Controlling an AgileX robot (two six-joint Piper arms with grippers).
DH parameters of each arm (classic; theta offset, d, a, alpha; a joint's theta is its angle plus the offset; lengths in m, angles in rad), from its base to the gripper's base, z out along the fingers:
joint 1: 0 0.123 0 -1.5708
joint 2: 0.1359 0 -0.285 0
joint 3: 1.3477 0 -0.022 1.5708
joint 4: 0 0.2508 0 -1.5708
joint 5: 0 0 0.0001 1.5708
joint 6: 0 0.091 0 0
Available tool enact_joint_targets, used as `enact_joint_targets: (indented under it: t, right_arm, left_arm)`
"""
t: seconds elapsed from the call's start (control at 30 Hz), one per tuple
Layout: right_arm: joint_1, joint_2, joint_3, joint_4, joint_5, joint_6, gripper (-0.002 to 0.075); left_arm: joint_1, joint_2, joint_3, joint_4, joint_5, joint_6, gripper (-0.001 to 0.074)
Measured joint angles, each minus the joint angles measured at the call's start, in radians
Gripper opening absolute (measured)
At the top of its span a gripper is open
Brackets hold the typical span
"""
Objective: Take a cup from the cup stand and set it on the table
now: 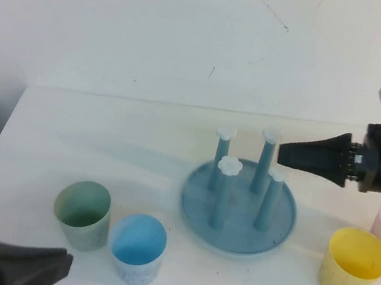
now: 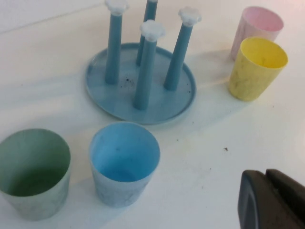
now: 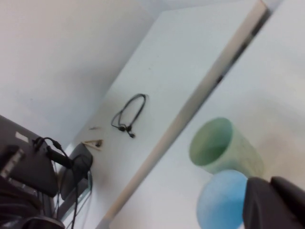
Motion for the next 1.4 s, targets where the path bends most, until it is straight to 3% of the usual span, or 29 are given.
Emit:
enact_joint_targets:
  t: [0.37,0.7,1.03,1.2,1.4]
  right_arm:
    - [0.096,-0.017,0.01,0.117,-0.002,-0.156,0.0]
    - [0.097,-0.295,0.122,0.119,-0.027,-0.306,-0.0001]
    - [0.097,-0.678,0.153,0.102,-0.291,-0.501,-0.0001]
    - [0.097,-0.807,0.153,-0.015,-0.363,-0.433,-0.0001]
    - [0.097,-0.955,0.157,-0.288,-0.374,-0.203,-0.0001]
  left_arm:
    - [0.0,-0.257,0.267,-0.021,-0.27,-0.023,-0.0001]
    - [0.0,-0.27,0.387,-0.025,-0.272,-0.032,-0.0001]
    - [0.0,-0.271,0.431,-0.025,-0.173,-0.042,-0.0001]
    - [0.0,-0.271,0.431,-0.025,-0.106,-0.042,-0.0001]
    - [0.0,-0.271,0.431,-0.025,-0.068,-0.045,-0.0001]
